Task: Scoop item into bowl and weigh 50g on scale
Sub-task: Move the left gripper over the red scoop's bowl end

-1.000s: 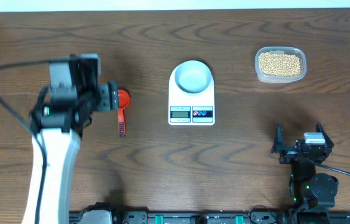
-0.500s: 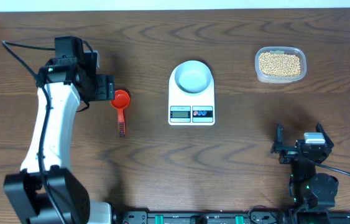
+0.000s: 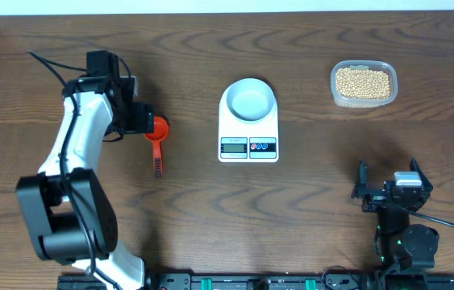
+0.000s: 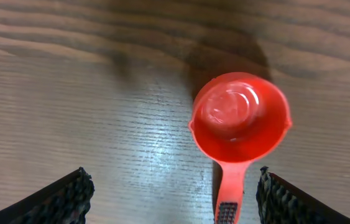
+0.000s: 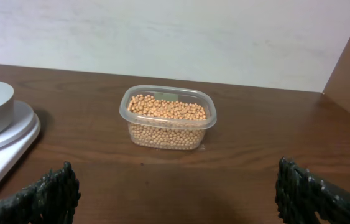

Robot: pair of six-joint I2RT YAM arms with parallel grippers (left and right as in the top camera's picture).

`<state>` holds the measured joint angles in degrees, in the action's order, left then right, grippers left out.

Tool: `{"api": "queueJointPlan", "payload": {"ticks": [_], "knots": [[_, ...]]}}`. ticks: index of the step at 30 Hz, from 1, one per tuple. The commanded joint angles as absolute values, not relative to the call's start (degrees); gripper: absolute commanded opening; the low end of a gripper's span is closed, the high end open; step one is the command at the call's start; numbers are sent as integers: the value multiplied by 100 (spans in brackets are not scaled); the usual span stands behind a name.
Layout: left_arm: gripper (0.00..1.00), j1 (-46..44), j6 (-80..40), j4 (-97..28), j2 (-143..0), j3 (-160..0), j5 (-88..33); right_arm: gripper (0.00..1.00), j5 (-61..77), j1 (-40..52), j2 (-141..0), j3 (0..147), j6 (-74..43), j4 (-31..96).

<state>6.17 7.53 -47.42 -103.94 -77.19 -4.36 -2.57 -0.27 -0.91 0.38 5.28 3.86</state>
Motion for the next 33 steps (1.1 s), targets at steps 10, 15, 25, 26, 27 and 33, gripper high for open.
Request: {"api": "queueJointPlan", "payload": {"ticks": [10, 15, 25, 26, 27, 33], "knots": [[86, 637, 790, -4320, -11087, -7811, -449, 99, -285, -82, -71, 32, 587, 410], [86, 635, 790, -4174, -11157, -7787, -449, 99, -285, -82, -71, 32, 587, 410], [87, 635, 788, -4101, -11157, -7623, -449, 99, -285, -82, -71, 32, 587, 410], [86, 635, 788, -4101, -11157, -7623, -449, 99, -285, -82, -71, 32, 587, 410], [86, 635, 788, -4101, -11157, -7623, -449, 99, -285, -82, -71, 32, 587, 410], [86, 635, 788, -4058, -11157, -7618, -451, 99, -285, -82, -71, 32, 587, 408]]}}
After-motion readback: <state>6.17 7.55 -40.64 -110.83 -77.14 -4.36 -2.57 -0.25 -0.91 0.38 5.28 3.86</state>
